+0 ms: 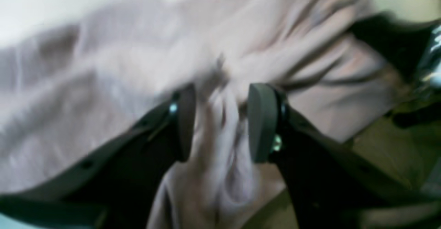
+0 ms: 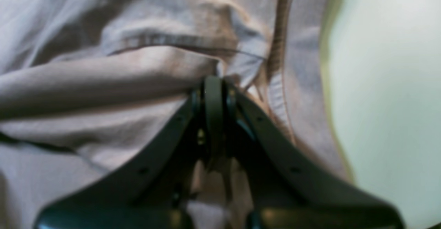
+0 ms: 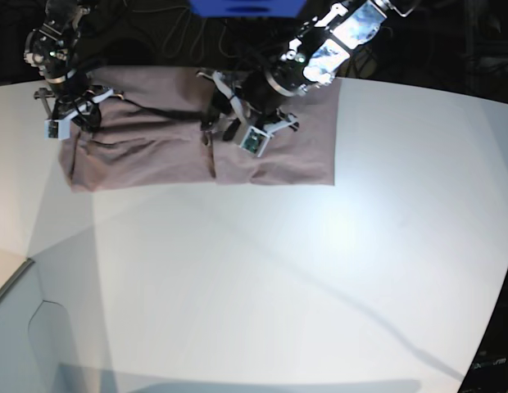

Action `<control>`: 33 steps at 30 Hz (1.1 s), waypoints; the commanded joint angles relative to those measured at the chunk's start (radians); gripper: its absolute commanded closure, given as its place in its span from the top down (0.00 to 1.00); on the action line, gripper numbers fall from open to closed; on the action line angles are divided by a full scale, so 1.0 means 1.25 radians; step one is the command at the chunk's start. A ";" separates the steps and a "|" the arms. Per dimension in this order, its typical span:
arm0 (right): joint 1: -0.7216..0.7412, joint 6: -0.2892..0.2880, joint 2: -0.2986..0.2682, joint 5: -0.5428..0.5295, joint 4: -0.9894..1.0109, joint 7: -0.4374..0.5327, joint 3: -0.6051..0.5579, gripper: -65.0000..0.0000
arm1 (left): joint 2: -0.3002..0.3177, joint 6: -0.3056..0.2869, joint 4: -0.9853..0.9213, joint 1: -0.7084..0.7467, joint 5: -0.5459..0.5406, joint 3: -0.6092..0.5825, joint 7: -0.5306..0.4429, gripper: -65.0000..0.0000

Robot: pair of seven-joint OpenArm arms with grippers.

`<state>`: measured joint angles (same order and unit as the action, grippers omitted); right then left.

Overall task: Layout the t-shirt on the table in an organized manner, then fold the t-shirt properly
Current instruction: 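Lower the folded end onto the shirt and open the left gripper, then press and smooth the folded shirt with the open left gripper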

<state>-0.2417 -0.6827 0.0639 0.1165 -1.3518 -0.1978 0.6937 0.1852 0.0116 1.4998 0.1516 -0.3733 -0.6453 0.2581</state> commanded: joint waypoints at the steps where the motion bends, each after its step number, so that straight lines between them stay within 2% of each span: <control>1: 0.001 -0.012 0.000 0.007 -0.007 -0.013 0.000 0.00 | -0.004 -0.005 0.028 -0.004 -0.002 0.000 -0.017 0.39; 8: 0.001 -0.012 0.000 0.007 -0.007 -0.014 0.000 0.00 | 0.000 -0.001 0.085 -0.005 -0.002 0.010 -0.019 0.39; 17: 0.002 -0.012 0.000 0.007 -0.007 -0.014 0.000 0.00 | 0.010 0.000 0.052 0.017 0.002 0.120 -0.016 0.39; 25: 0.002 -0.012 0.000 0.007 -0.007 -0.014 -0.011 0.00 | 0.046 0.000 0.050 0.043 0.003 0.122 -0.016 0.39; 33: 0.002 -0.012 0.000 0.007 -0.007 -0.014 -0.033 0.00 | 0.048 0.000 0.037 0.044 0.005 0.119 -0.016 0.39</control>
<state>-0.2386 -0.6823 0.0662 0.1165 -1.3529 -0.1974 0.6529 0.2462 0.0189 1.5326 0.2077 -0.3668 -0.4980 0.2577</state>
